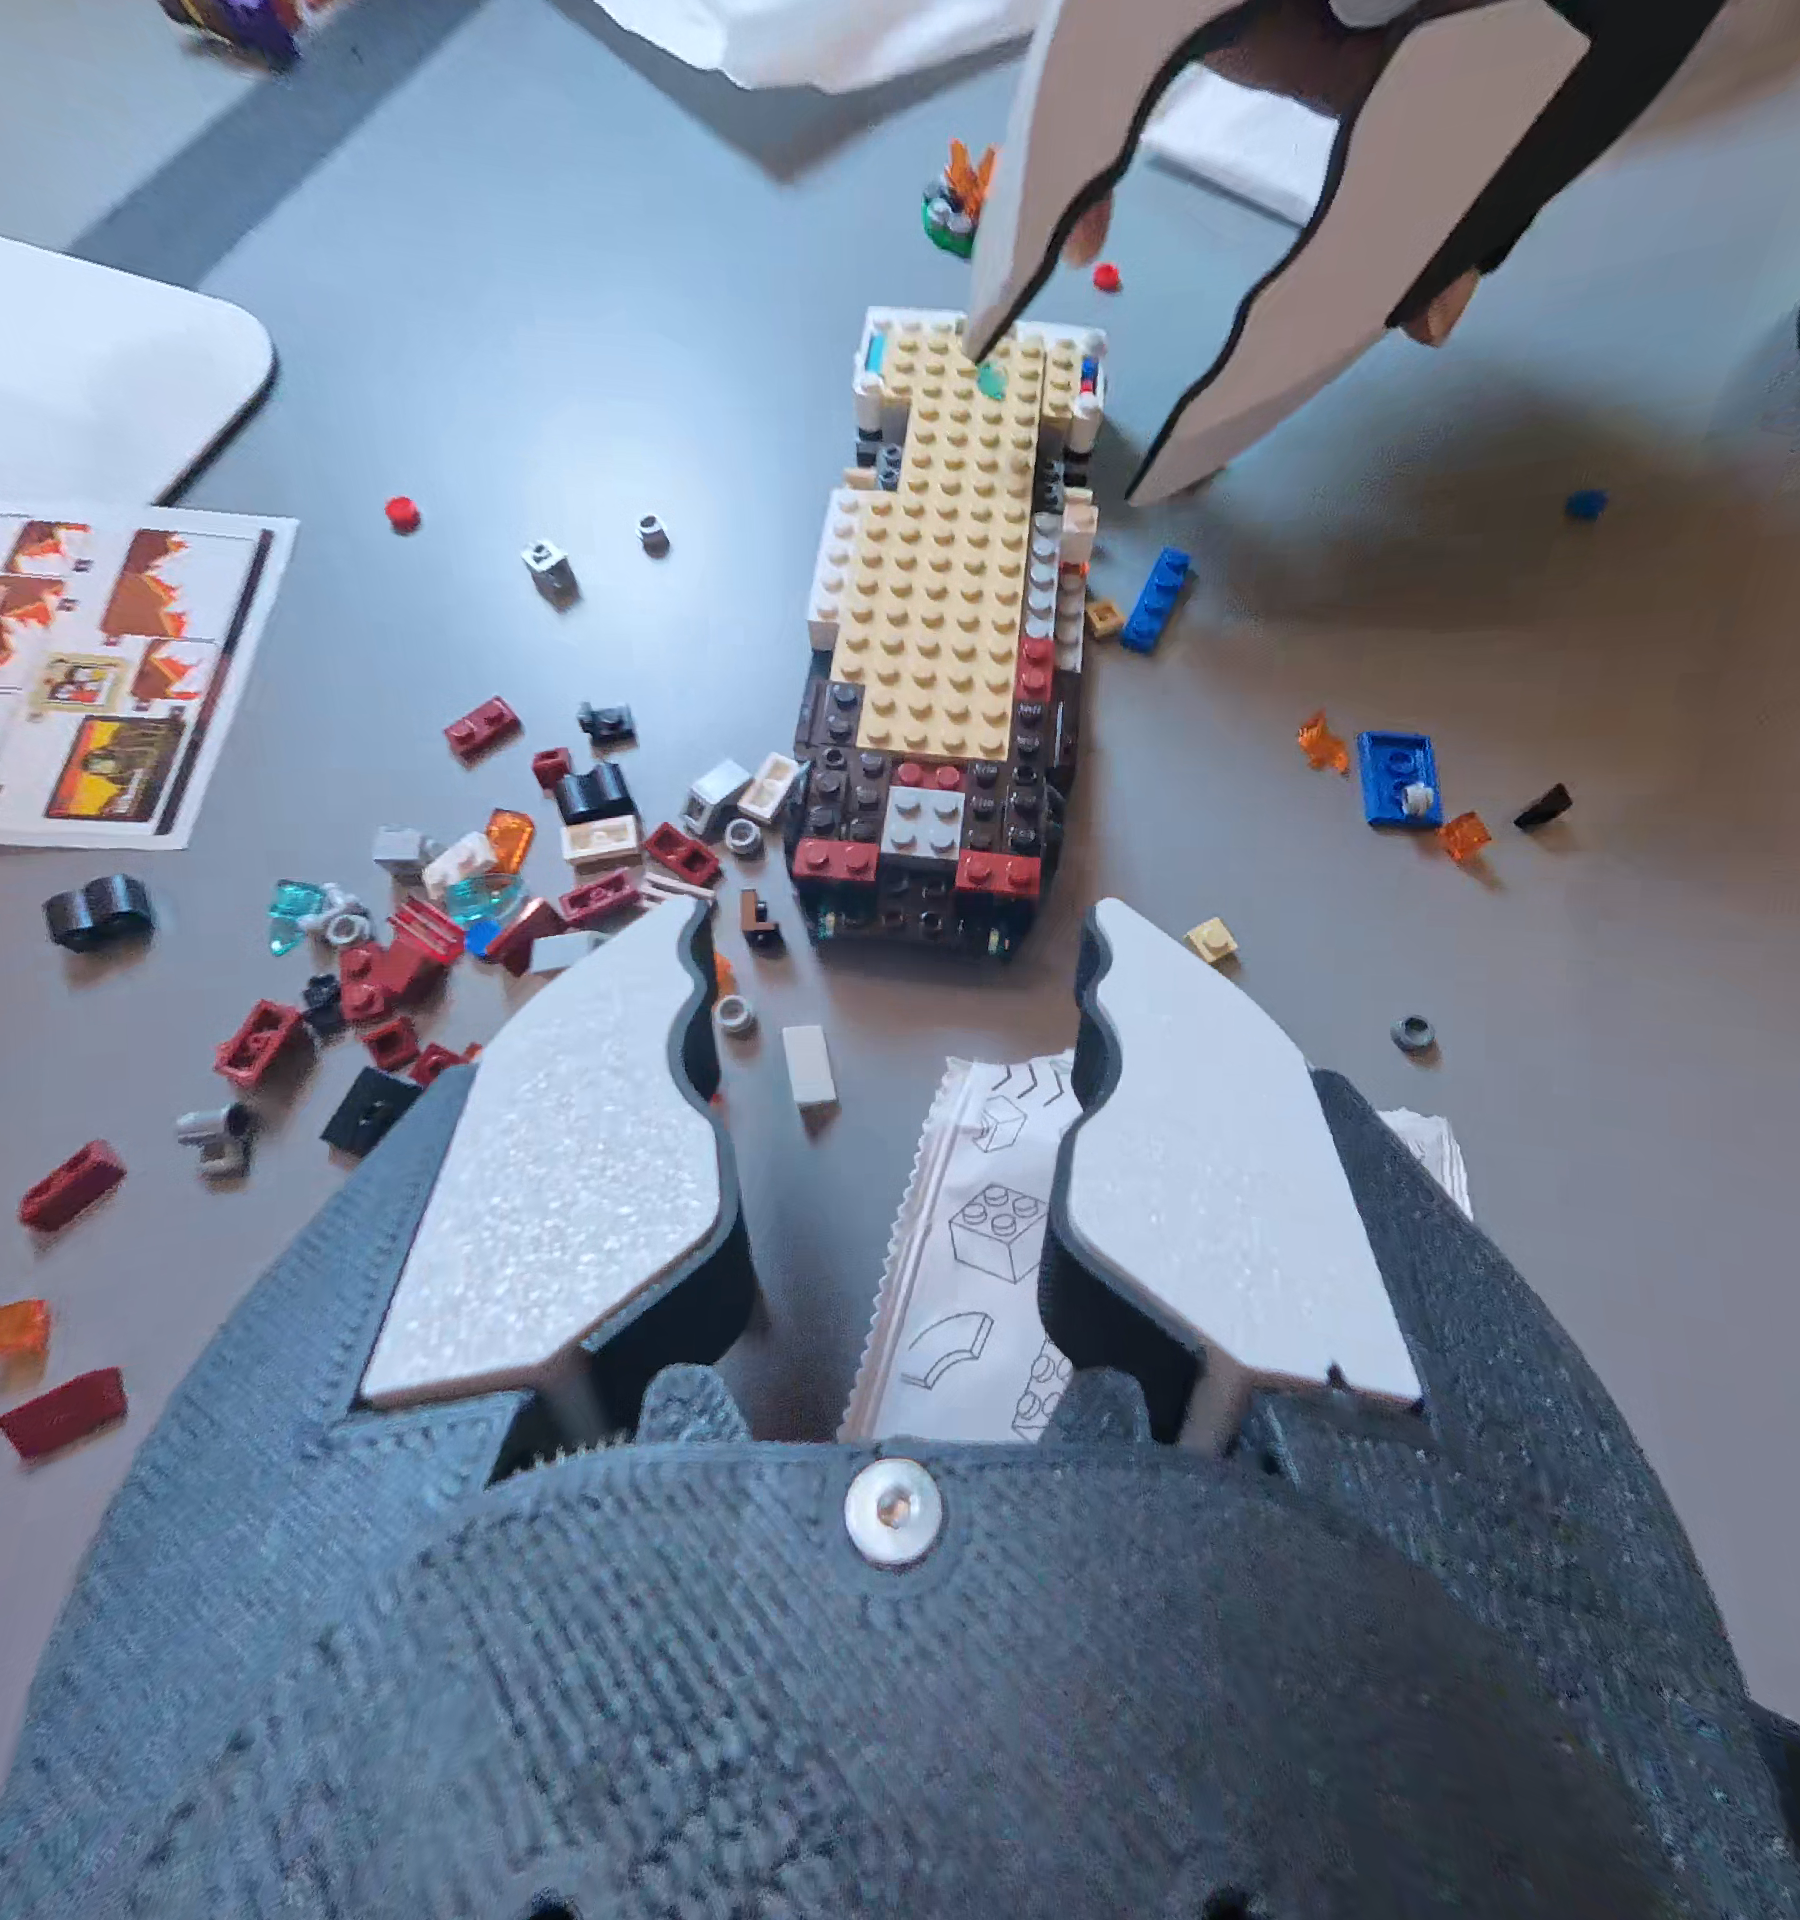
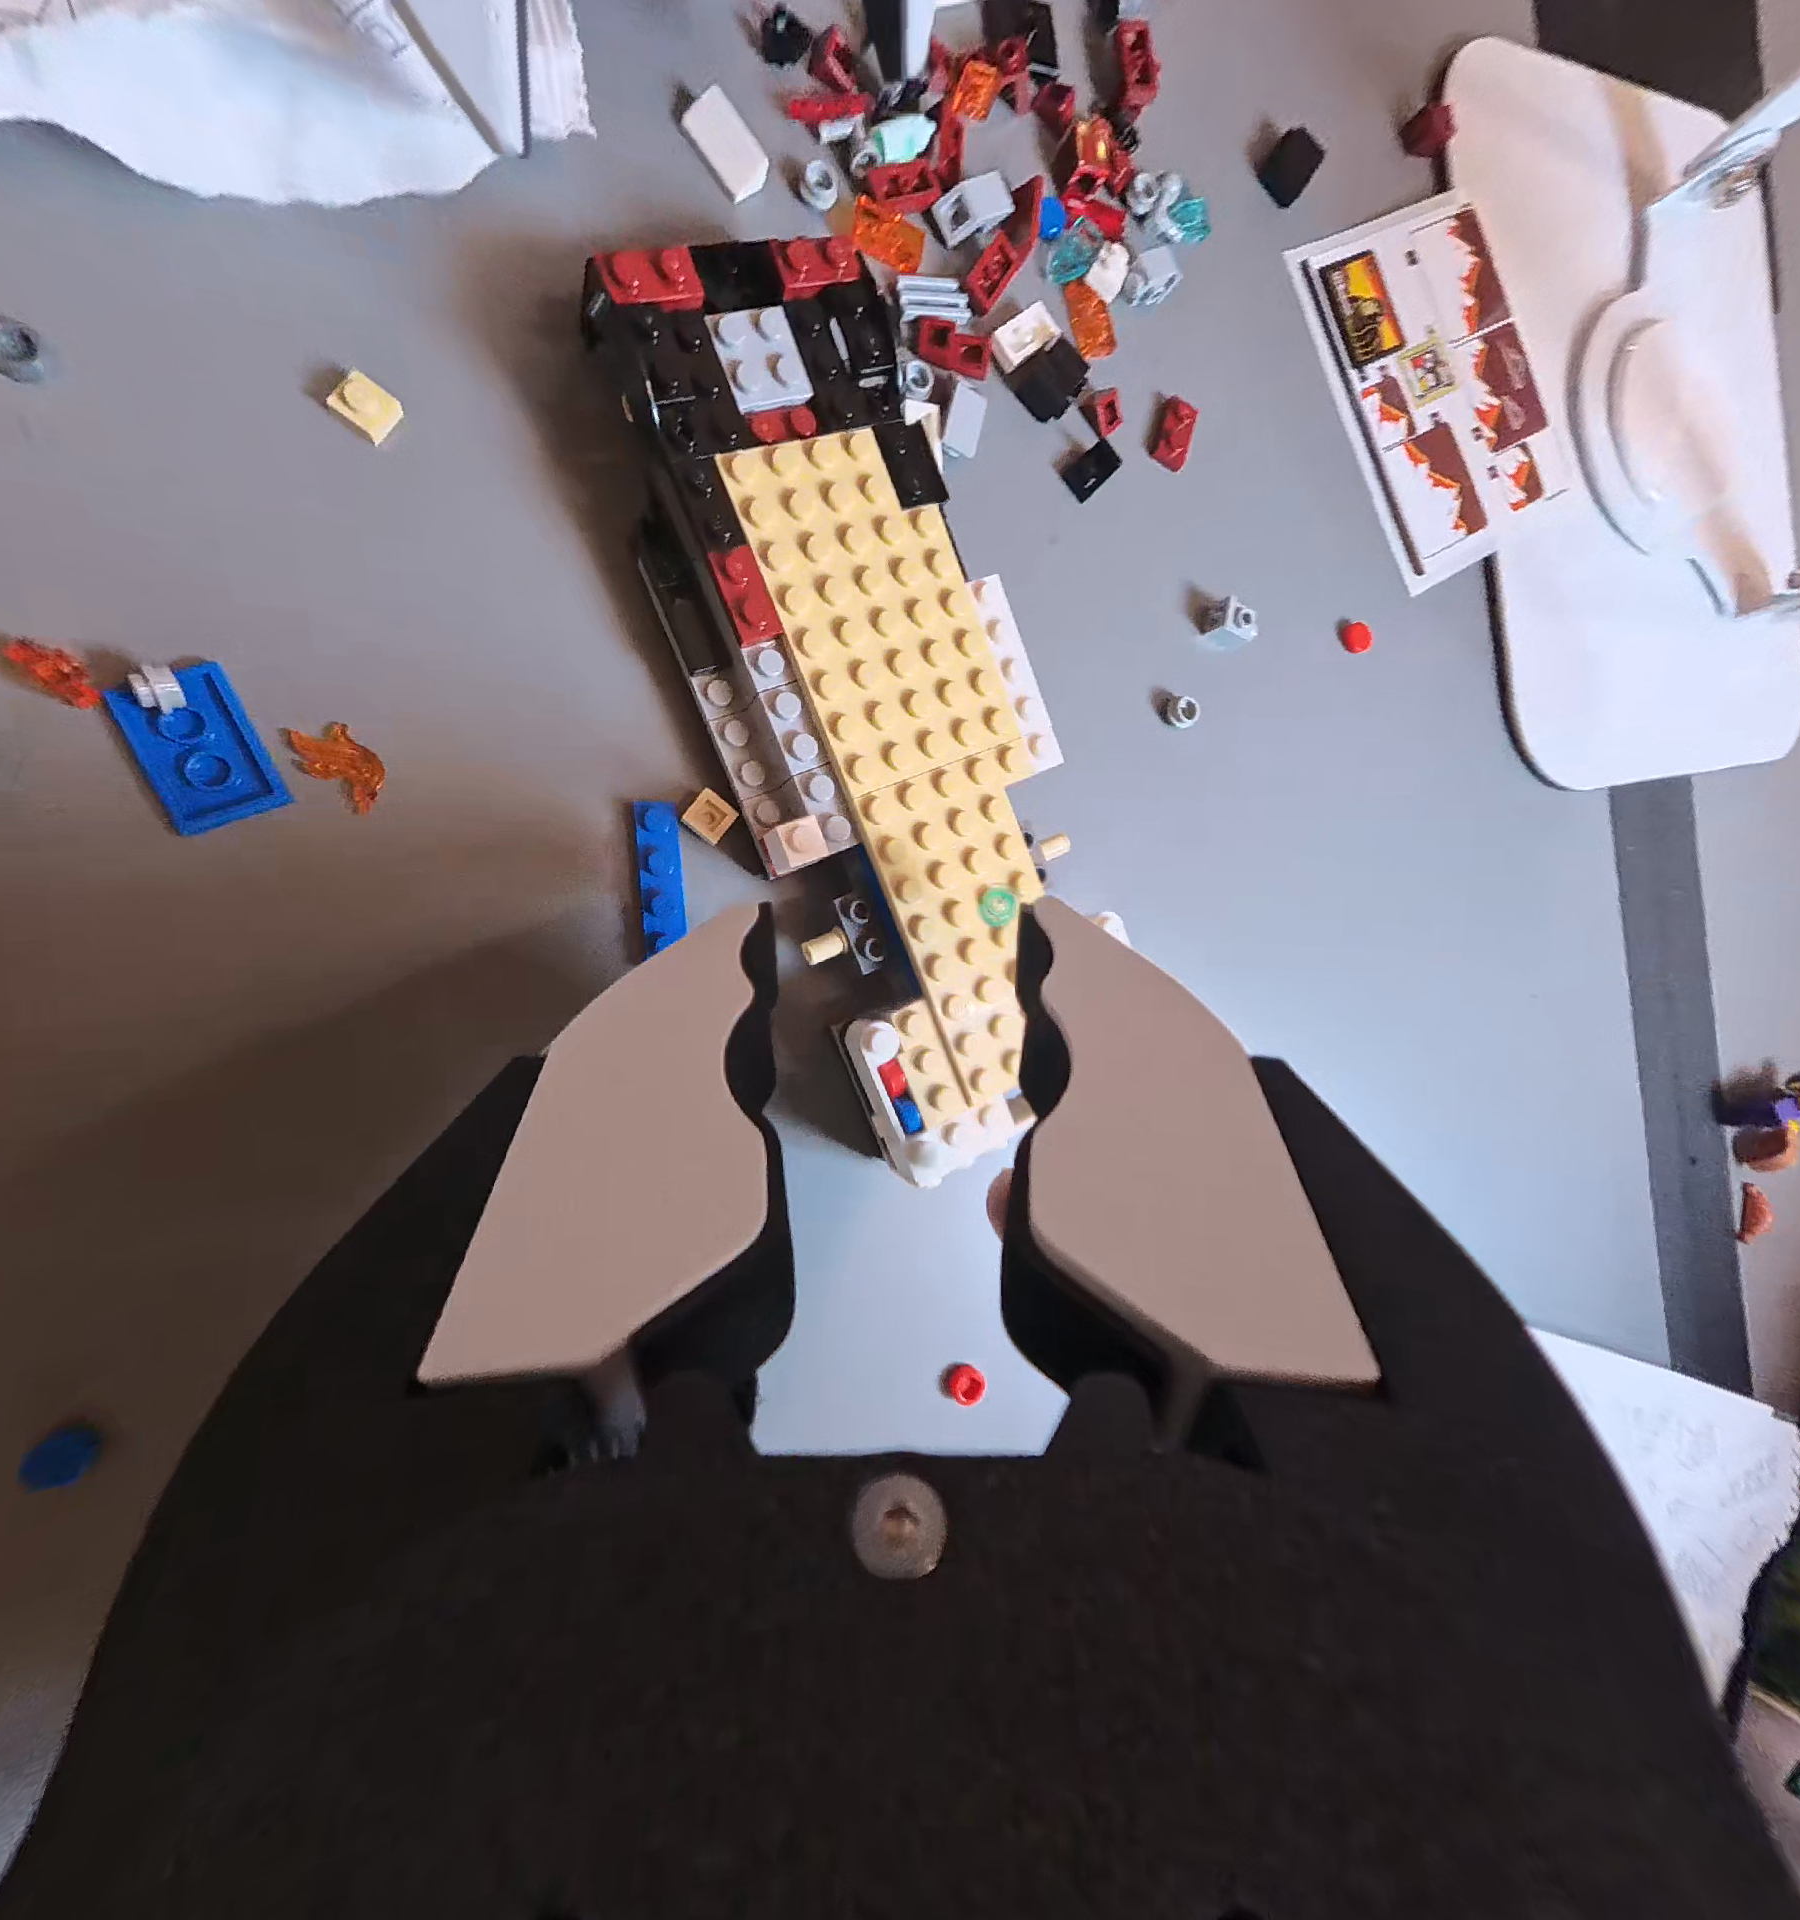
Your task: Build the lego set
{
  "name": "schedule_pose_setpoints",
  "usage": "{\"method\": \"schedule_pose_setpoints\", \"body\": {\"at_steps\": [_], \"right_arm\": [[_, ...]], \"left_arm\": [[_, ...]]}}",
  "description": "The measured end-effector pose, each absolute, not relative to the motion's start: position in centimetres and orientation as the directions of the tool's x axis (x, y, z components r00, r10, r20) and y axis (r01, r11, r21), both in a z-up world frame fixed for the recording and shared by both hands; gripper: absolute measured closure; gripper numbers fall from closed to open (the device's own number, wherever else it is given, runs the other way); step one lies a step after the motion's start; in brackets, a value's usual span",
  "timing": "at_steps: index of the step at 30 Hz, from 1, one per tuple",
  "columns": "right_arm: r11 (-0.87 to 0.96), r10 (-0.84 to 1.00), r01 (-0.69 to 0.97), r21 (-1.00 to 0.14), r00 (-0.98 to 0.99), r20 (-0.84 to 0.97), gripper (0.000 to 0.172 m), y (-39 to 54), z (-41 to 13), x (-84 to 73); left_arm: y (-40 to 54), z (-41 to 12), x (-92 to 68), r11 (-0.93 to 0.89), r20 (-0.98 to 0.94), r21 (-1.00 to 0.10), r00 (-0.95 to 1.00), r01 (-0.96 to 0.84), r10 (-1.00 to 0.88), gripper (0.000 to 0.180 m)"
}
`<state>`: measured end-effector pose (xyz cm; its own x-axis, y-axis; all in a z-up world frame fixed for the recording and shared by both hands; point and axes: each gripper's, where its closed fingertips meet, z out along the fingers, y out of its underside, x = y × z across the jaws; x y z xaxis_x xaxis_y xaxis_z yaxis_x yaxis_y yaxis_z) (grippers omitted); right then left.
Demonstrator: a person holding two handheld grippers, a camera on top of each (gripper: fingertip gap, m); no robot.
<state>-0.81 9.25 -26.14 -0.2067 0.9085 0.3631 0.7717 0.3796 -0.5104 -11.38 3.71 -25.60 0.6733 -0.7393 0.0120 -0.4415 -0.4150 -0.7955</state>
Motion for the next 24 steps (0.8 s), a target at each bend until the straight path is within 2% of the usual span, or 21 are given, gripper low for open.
{"method": "schedule_pose_setpoints", "body": {"at_steps": [3,9,14,19,24], "right_arm": [[0.415,0.890,0.790,-0.452,-0.248,0.383,0.128,9.8,-26.9,-0.8],[0.411,0.892,0.793,-0.449,-0.247,0.378,0.131,10.9,-27.1,-0.6],[0.362,0.912,0.785,-0.503,-0.186,0.366,0.132,11.9,-26.8,-0.4],[0.322,0.927,0.754,-0.572,-0.128,0.353,0.134,11.7,-25.8,0.2],[0.328,0.925,0.755,-0.567,-0.136,0.354,0.136,11.2,-26.6,0.2]], "left_arm": [[3.6,-26.6,-10.7,-0.428,0.010,-0.755,0.644,-0.497,-0.765,0.114],[3.4,-27.4,-9.8,-0.406,-0.027,-0.724,0.610,-0.559,-0.792,0.127],[2.9,-27.4,-9.5,-0.406,-0.015,-0.727,0.604,-0.554,-0.797,0.133],[2.8,-26.8,-9.7,-0.407,-0.011,-0.736,0.611,-0.541,-0.792,0.130],[3.0,-27.5,-9.6,-0.433,0.016,-0.712,0.604,-0.553,-0.797,0.127]]}}
